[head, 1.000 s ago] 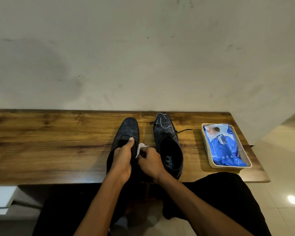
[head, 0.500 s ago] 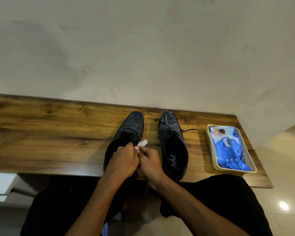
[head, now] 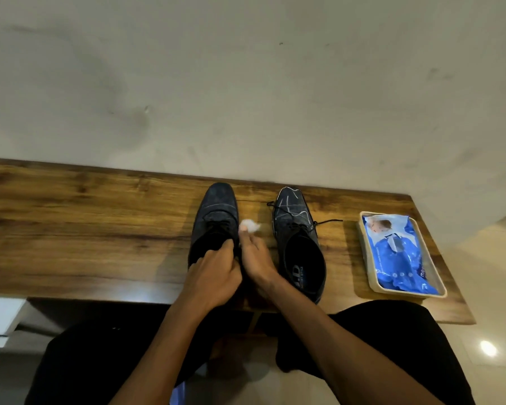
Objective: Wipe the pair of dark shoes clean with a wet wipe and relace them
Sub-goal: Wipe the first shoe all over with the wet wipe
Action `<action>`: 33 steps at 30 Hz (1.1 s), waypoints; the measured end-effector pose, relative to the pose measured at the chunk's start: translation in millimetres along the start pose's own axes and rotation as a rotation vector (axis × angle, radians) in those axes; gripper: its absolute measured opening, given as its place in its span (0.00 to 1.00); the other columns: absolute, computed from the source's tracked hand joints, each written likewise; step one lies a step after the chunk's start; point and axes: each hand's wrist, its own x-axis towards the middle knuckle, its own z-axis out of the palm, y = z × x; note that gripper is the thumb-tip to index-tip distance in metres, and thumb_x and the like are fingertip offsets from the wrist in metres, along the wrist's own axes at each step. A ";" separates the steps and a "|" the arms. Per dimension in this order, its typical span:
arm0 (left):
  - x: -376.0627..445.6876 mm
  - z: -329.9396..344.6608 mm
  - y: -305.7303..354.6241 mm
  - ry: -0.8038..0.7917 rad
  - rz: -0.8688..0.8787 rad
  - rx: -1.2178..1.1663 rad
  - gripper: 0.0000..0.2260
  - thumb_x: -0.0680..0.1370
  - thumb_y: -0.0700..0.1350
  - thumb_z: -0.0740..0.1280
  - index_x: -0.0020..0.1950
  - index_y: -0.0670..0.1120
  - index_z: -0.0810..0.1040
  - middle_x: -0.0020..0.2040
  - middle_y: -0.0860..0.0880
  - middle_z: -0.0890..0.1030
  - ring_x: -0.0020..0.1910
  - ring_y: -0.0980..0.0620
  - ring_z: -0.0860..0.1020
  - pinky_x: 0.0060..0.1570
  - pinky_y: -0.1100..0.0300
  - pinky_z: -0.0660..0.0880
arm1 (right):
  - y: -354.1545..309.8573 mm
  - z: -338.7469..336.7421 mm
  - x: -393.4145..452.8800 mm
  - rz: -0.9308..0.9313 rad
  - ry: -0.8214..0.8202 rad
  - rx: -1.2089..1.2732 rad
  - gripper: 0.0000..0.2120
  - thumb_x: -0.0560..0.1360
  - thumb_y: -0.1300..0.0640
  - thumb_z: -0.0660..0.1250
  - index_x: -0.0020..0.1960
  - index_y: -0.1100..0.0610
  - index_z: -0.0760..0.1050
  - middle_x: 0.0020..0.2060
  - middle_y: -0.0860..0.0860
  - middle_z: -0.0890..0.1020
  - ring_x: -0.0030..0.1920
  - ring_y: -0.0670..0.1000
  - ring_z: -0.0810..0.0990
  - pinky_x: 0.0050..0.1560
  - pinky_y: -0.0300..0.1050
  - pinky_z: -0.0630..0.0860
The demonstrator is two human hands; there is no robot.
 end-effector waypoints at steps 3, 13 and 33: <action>1.9 -0.5 4.2 0.014 -0.055 -0.061 0.03 0.81 0.48 0.55 0.48 0.52 0.66 0.47 0.46 0.78 0.46 0.45 0.77 0.49 0.47 0.75 | 15.1 3.7 -19.9 0.014 -0.048 -0.016 0.25 0.85 0.40 0.51 0.48 0.55 0.80 0.47 0.53 0.84 0.47 0.51 0.82 0.52 0.51 0.77; -2.9 -6.3 18.9 0.013 -0.143 -0.311 0.10 0.79 0.47 0.57 0.38 0.52 0.62 0.38 0.49 0.72 0.39 0.50 0.72 0.38 0.53 0.63 | 32.2 -15.6 -76.0 -0.249 -0.119 -0.308 0.06 0.78 0.57 0.64 0.47 0.53 0.81 0.44 0.48 0.84 0.46 0.50 0.82 0.43 0.43 0.76; -33.2 -30.6 -48.8 0.028 0.102 0.043 0.10 0.79 0.40 0.68 0.56 0.49 0.85 0.56 0.44 0.82 0.56 0.42 0.79 0.55 0.55 0.73 | 31.3 -1.7 -65.2 -0.328 0.070 -0.188 0.07 0.77 0.57 0.71 0.43 0.58 0.83 0.32 0.50 0.84 0.35 0.46 0.82 0.40 0.51 0.80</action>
